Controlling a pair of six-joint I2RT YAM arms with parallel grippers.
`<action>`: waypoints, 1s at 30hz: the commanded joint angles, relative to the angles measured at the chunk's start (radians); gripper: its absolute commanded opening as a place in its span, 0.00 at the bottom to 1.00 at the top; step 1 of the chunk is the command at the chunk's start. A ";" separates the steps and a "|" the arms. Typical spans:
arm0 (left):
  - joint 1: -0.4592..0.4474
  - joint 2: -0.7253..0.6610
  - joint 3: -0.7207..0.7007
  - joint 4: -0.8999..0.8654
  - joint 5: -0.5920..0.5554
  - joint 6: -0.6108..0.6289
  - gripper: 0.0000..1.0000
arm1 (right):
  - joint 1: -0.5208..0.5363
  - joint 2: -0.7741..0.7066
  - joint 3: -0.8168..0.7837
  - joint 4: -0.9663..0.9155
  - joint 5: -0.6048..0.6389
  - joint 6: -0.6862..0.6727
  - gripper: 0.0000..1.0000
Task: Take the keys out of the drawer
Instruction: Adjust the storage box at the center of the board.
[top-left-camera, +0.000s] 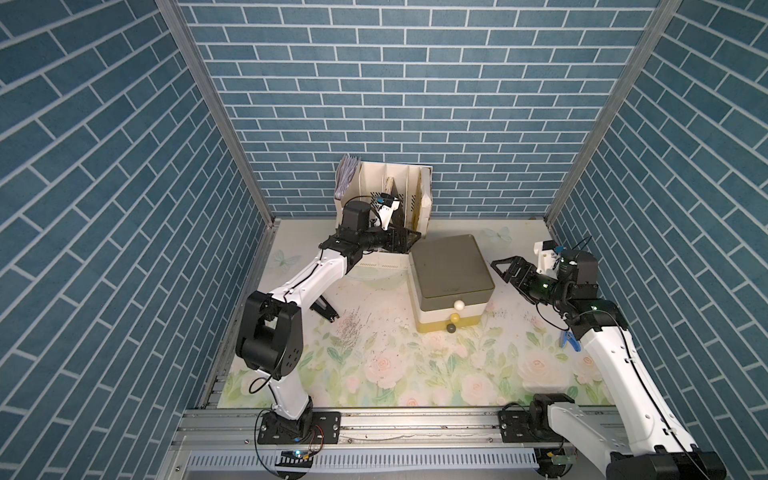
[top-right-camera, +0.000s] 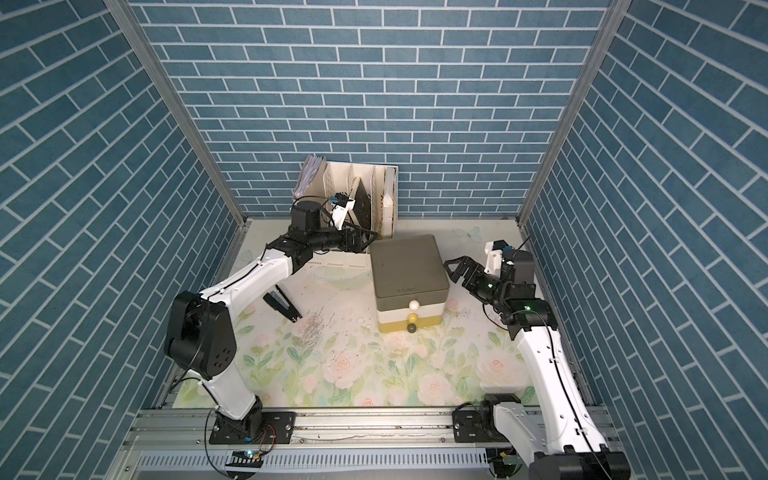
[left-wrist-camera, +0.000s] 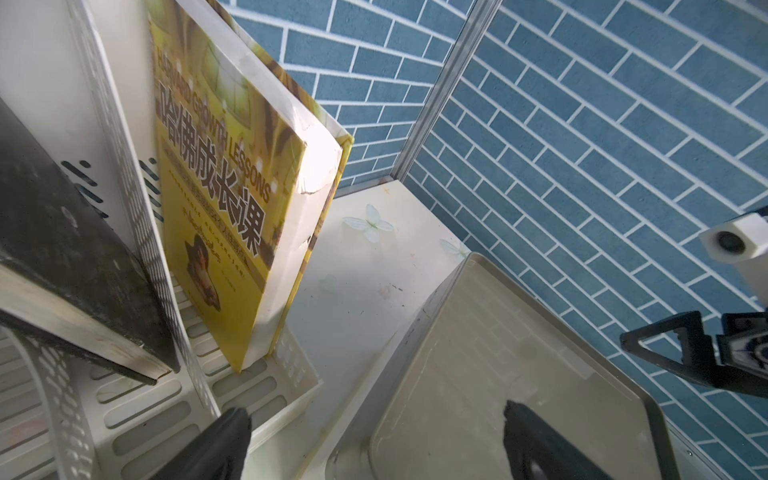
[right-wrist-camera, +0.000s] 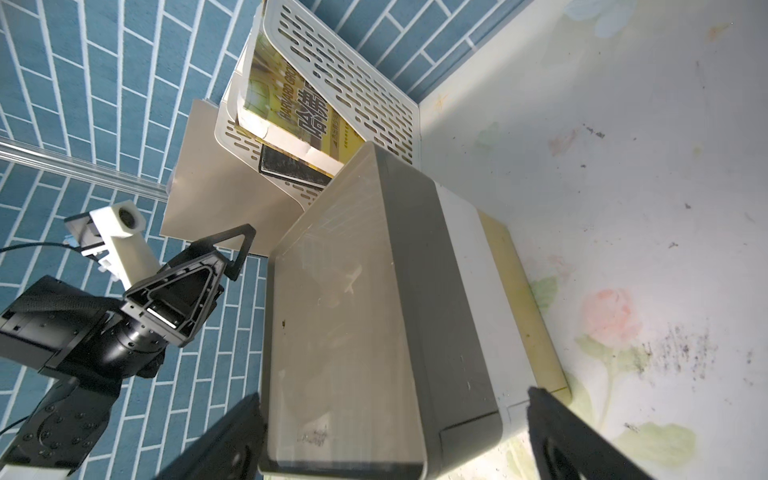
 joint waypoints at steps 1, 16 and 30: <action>-0.018 0.028 0.042 -0.035 0.020 0.037 1.00 | 0.013 -0.031 -0.015 -0.061 -0.036 0.054 1.00; -0.063 0.107 0.125 -0.090 0.030 0.058 1.00 | 0.093 -0.106 -0.011 -0.167 0.001 0.160 1.00; -0.089 0.141 0.171 -0.114 0.031 0.054 1.00 | 0.203 -0.117 -0.087 -0.028 0.004 0.294 1.00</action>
